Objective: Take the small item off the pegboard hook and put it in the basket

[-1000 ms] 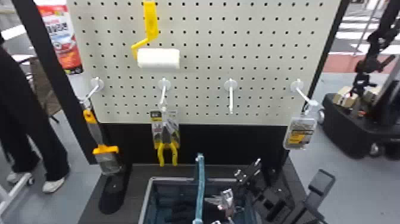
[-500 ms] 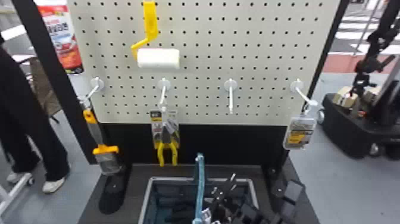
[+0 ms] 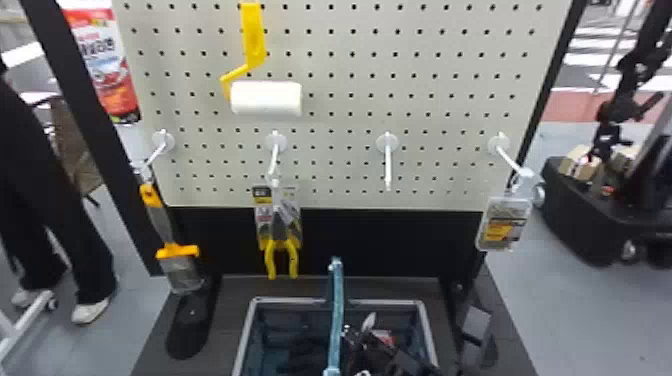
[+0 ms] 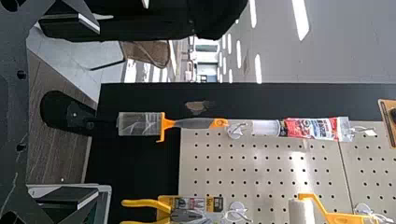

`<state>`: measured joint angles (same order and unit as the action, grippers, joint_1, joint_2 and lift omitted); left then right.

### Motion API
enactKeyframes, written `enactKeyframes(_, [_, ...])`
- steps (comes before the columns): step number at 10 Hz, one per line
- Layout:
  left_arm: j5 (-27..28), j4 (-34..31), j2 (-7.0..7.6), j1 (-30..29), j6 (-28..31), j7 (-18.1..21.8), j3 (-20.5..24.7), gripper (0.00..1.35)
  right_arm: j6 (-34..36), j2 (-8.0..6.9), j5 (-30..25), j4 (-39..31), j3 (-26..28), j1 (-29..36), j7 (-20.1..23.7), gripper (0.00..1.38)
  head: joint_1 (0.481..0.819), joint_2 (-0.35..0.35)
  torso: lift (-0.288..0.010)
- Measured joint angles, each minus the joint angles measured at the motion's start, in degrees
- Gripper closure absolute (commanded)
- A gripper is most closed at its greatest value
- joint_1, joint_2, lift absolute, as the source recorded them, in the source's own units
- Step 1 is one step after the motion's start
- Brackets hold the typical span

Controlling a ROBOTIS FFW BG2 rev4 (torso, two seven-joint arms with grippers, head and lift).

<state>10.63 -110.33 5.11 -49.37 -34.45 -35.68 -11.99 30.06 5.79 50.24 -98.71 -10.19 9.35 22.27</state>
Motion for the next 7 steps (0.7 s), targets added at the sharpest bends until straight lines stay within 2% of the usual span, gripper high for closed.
enactKeyframes(1, [0.0,0.0,-0.01,0.0,0.0,0.0,0.0,0.09,0.1,0.01,-0.3,-0.1,0.0,-0.1,0.0,0.04,0.549,0.0,-0.1])
enactKeyframes(3, [0.0,0.0,-0.02,0.0,-0.1,0.0,0.0,0.09,0.1,0.07,-0.7,-0.6,0.1,-0.2,0.0,0.17,0.549,0.0,-0.1])
enactKeyframes(7, [0.1,0.0,-0.1,0.0,-0.2,0.0,0.0,0.09,0.1,0.1,-1.0,-1.1,0.2,-0.1,0.0,0.19,0.549,0.0,-0.1])
